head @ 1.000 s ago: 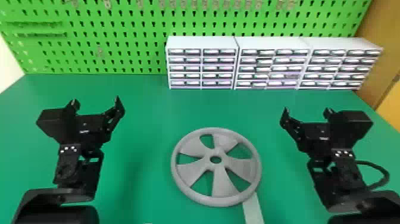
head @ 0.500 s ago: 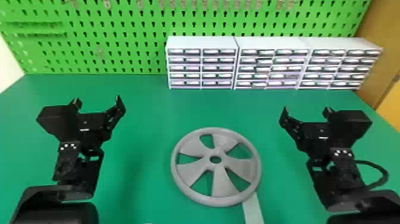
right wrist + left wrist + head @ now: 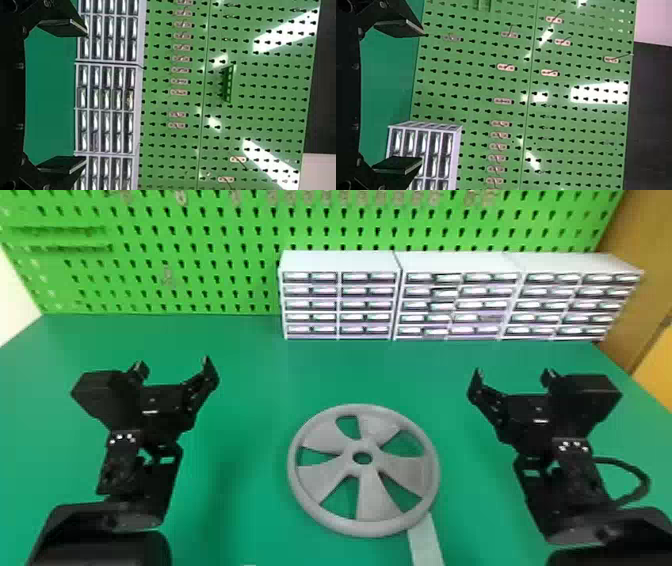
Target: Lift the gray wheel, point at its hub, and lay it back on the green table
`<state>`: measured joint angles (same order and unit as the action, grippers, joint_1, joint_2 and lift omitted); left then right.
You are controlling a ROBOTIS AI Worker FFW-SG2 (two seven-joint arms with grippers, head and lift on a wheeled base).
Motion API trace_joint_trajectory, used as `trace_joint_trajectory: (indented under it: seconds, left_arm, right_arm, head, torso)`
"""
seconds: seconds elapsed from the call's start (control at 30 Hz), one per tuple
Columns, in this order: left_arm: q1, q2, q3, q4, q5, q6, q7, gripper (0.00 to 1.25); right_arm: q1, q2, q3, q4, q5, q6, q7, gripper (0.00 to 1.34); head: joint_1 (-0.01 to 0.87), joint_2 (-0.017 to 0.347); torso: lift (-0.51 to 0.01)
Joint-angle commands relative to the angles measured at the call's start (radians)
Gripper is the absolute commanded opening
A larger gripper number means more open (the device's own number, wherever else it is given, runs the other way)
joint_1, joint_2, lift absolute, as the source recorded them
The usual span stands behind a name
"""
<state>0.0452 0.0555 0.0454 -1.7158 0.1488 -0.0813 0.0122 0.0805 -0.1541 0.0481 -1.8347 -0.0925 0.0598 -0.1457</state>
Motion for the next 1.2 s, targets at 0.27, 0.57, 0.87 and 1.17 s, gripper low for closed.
trace_joint_trajectory:
  seconds: [0.27,0.57,0.87,1.17]
  left_arm:
    - [-0.008,0.0,-0.015,0.004,-0.012,0.0,0.0,1.1]
    - [-0.011,0.0,-0.019,0.005,-0.015,0.005,-0.001,1.1]
    - [-0.016,0.0,-0.018,0.005,-0.02,0.006,-0.001,1.1]
    - [-0.016,0.0,-0.015,0.005,-0.021,0.006,-0.005,1.1]
  right_arm:
    - [-0.002,-0.004,0.004,0.002,-0.003,0.0,0.0,1.18]
    - [0.001,-0.007,0.001,0.003,-0.007,0.0,0.0,1.18]
    - [-0.002,-0.009,-0.002,0.003,-0.007,0.0,0.0,1.18]
    - [-0.001,-0.007,-0.002,0.003,-0.009,0.0,0.0,1.18]
  head:
    - [0.692,0.048]
    - [0.692,0.048]
    - [0.692,0.048]
    - [0.692,0.048]
  torso:
    - [-0.093]
    - [-0.093]
    - [-0.093]
    - [-0.093]
